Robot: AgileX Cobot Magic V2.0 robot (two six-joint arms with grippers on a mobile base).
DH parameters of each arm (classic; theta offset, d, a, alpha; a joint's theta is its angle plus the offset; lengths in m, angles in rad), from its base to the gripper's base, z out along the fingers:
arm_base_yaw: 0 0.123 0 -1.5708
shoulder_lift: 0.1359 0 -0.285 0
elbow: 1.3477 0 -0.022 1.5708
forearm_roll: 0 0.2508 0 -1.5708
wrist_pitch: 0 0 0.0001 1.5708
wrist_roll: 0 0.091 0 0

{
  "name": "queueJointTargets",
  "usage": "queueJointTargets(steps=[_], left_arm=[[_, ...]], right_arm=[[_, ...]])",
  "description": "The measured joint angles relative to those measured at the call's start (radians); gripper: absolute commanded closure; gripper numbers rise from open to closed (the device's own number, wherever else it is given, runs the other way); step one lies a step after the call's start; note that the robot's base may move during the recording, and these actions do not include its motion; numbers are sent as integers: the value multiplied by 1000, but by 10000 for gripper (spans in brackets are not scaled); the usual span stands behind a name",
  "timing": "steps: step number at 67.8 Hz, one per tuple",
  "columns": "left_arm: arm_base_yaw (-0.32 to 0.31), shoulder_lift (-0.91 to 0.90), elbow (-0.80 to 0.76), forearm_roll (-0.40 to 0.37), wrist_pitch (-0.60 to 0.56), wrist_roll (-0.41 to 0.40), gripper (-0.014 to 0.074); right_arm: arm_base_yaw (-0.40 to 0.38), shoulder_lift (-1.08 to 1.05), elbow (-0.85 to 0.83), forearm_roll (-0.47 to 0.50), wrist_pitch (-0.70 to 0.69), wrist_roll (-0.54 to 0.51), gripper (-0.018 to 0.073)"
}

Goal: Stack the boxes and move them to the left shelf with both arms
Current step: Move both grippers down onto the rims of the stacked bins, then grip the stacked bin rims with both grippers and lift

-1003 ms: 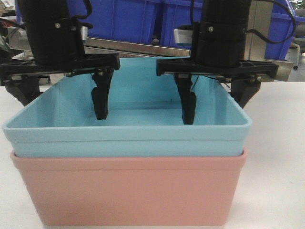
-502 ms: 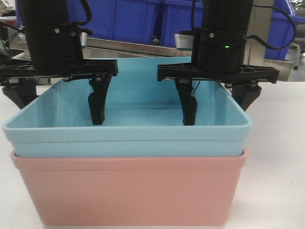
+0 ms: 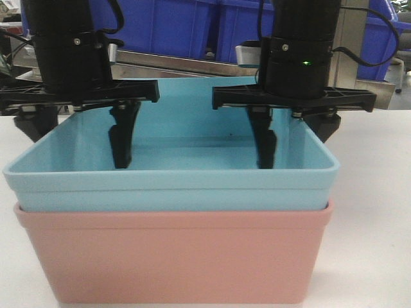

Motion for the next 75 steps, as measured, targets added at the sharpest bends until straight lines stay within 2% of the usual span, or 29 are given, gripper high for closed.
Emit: queueJointTargets(steps=[4,8,56,75], left_arm=[[0,0,0,10,3,-4,563],[0,0,0,23,12,-6,617],[0,0,0,32,18,-13,608],[0,8,-71,13,101,-31,608]], right_arm=[[-2,0,1,-2,2,2,520],[-2,0,1,-2,2,2,504],[-2,0,1,-2,6,2,503],[-2,-14,-37,-8,80,4,503]])
